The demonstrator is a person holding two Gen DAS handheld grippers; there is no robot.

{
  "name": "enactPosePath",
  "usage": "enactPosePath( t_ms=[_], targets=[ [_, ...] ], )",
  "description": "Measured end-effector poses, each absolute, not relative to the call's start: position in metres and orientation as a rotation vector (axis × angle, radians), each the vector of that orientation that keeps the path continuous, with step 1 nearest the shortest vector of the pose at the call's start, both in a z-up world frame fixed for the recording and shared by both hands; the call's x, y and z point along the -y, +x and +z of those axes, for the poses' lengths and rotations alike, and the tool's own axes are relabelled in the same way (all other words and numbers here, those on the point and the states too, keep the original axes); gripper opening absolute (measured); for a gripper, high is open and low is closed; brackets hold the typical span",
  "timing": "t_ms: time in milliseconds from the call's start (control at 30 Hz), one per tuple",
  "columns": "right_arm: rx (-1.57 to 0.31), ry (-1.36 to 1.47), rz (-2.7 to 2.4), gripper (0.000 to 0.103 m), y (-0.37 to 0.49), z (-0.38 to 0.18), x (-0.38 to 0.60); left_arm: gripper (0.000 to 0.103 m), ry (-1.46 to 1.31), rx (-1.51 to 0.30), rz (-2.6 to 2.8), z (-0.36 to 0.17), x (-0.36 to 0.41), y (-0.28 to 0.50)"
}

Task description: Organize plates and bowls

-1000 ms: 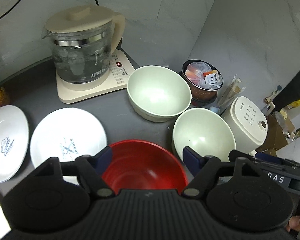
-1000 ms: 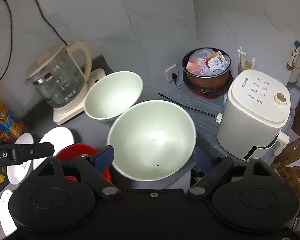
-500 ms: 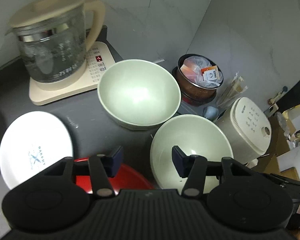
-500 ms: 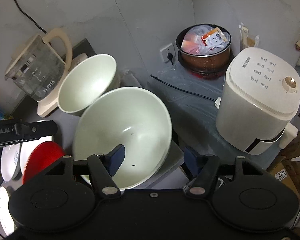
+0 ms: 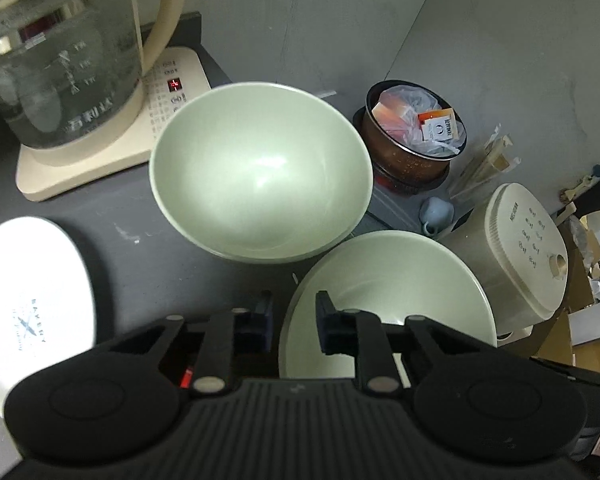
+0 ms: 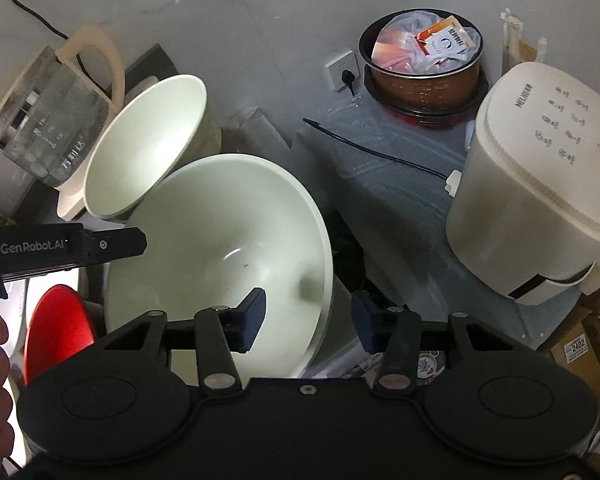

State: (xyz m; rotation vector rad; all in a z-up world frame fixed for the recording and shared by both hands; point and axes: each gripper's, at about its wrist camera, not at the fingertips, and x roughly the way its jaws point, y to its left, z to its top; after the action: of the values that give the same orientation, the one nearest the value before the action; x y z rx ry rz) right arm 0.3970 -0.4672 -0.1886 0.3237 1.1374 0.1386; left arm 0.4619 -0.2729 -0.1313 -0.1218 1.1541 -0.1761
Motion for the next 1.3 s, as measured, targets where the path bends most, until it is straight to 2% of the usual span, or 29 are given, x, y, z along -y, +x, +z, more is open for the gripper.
enactPosePath(
  t_ms=[67, 133, 300, 833, 1300],
  targets=[
    [-1.157, 0.325, 0.142, 0.035, 0.401, -0.193, 0.468, 0.015, -0.128, -1.177, -0.171, -0.138, 0.274, 0.465],
    [-1.172, 0.327, 0.147, 0.022, 0.404, -0.198, 0.468, 0.011, -0.135, -1.194, -0.157, -0.143, 0.272, 0.466],
    [-1.166, 0.348, 0.131, 0.011, 0.403, -0.198, 0.473, 0.010, -0.153, -1.200, -0.147, -0.146, 0.268, 0.466],
    [-0.990, 0.377, 0.144, 0.010, 0.384, -0.139, 0.466, 0.010, -0.229, -1.073, -0.192, -0.086, 0.239, 0.441],
    [-0.957, 0.368, 0.169, 0.010, 0.361, -0.110, 0.417, 0.010, -0.279, -1.007, -0.173, -0.055, 0.183, 0.406]
  ],
)
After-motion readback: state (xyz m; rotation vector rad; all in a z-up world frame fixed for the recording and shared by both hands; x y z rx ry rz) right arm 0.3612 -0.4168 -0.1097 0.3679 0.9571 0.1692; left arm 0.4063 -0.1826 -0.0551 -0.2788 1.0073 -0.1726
